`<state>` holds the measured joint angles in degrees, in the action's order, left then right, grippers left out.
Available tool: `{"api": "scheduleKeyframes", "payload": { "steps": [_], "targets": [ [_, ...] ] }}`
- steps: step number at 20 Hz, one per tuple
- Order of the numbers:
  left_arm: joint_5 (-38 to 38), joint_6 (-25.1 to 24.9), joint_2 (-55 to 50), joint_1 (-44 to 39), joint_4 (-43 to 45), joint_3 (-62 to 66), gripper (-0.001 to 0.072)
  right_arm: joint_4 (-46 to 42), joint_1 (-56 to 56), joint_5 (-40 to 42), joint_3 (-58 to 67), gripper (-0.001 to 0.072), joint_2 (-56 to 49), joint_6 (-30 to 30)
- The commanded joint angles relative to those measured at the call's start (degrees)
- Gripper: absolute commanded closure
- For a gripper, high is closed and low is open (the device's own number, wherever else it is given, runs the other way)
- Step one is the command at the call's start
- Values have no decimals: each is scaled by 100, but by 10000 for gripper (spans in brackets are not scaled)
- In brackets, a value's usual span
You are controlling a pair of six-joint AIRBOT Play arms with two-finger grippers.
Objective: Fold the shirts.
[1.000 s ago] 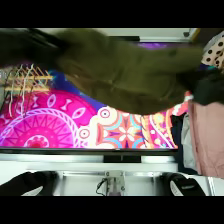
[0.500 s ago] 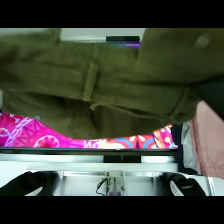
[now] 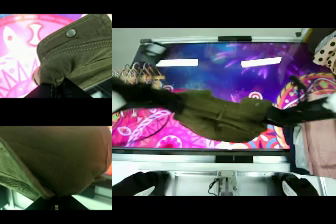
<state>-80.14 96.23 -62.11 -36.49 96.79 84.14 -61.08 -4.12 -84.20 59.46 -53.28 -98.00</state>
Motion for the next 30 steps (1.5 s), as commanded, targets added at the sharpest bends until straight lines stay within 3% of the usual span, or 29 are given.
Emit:
{"api": "scheduleKeyframes", "payload": {
  "steps": [1, 3, 6, 9, 10, 11, 12, 13, 14, 17, 19, 21, 22, 25, 30],
  "targets": [
    [1779, 13, -1364, 560, -448, -11, 616, 730, 2, 2127, -844, 574, -1176, 509],
    [2402, 13, -2251, 933, -1010, 684, 616, 1714, 2, 3027, -728, 574, -1899, 1071],
    [2750, 11, -3397, 1429, -2009, 1919, 615, 2977, 2, 3989, -400, 573, -2634, 1635],
    [2940, 11, -3989, 1725, -2907, 2538, 590, 3462, 2, 4905, -249, 573, -2793, 1770],
    [2957, 11, -4072, 1779, -3158, 2546, 471, 3464, 2, 5101, -251, 573, -2793, 1773],
    [2889, 11, -4124, 1818, -3287, 2546, 266, 3460, 2, 5198, -249, 560, -2793, 1781],
    [2774, -2, -4140, 1845, -3279, 2546, 106, 3467, 2, 5209, -249, 425, -2791, 1888],
    [2577, -151, -4127, 1912, -3257, 2551, 25, 3471, 17, 5180, -249, 104, -2782, 2096],
    [2280, -332, -4094, 2015, -3241, 2581, 25, 3464, 55, 5031, -234, 27, -2747, 2343],
    [542, -575, -3958, 2575, -2677, 2848, 27, 3180, 459, 4404, -52, 27, -2382, 2872],
    [-745, -122, -3866, 2959, -2159, 2868, 28, 2332, 855, 4144, 109, 30, -2070, 2782],
    [-1443, 35, -3823, 3209, -2203, 2774, 27, 1021, 1211, 3733, 186, 33, -1886, 2050],
    [-1482, 92, -3751, 3217, -2218, 2597, 28, 466, 1353, 3357, 184, 35, -1869, 1808],
    [-1099, 280, -3480, 2844, -2328, 1530, 26, -297, 1478, 2347, 179, 35, -1943, 1878],
    [1237, 505, -3206, 1912, -3598, -839, 19, -48, 1241, 2159, 170, 35, -1952, 2072]
  ]
}}
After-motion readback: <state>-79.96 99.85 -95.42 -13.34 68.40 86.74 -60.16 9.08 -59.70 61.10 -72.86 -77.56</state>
